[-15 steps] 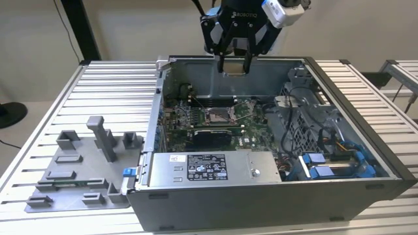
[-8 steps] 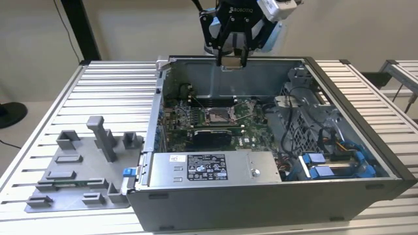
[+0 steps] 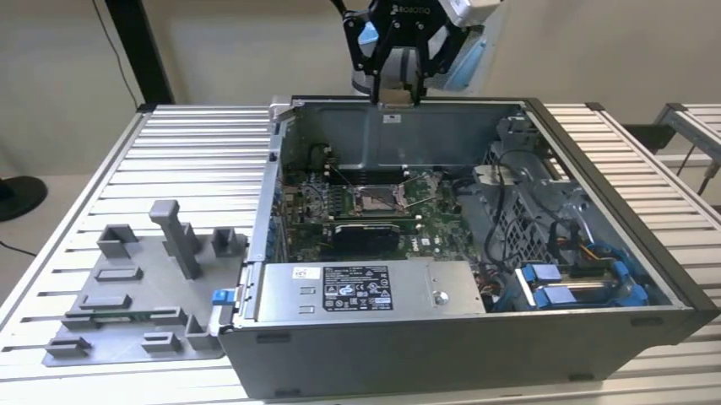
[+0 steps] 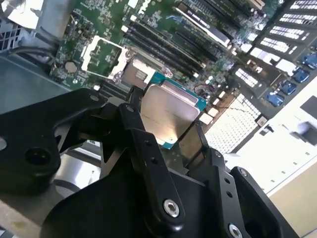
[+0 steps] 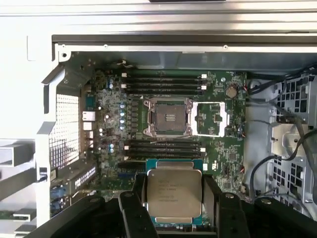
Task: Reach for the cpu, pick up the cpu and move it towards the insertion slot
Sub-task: 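Pick up the cpu and move it towards the insertion slot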
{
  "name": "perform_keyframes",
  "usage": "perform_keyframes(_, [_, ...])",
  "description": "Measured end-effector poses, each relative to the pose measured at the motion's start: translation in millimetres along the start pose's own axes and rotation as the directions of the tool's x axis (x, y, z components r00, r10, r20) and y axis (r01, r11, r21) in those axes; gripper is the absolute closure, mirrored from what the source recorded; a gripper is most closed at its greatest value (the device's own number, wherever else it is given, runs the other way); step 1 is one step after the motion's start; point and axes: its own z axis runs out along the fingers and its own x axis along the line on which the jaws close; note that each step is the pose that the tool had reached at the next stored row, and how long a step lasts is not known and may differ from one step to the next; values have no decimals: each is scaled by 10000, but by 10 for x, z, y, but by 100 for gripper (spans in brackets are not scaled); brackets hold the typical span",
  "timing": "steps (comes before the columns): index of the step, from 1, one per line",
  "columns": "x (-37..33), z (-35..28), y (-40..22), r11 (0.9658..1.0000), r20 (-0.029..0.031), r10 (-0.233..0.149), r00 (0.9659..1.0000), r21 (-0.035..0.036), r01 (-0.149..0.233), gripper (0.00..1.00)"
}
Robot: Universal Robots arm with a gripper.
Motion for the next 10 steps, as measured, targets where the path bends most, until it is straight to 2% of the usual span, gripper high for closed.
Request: perform_keyframes(10, [2,14,291,10000,0,0,10000,1,0,100])
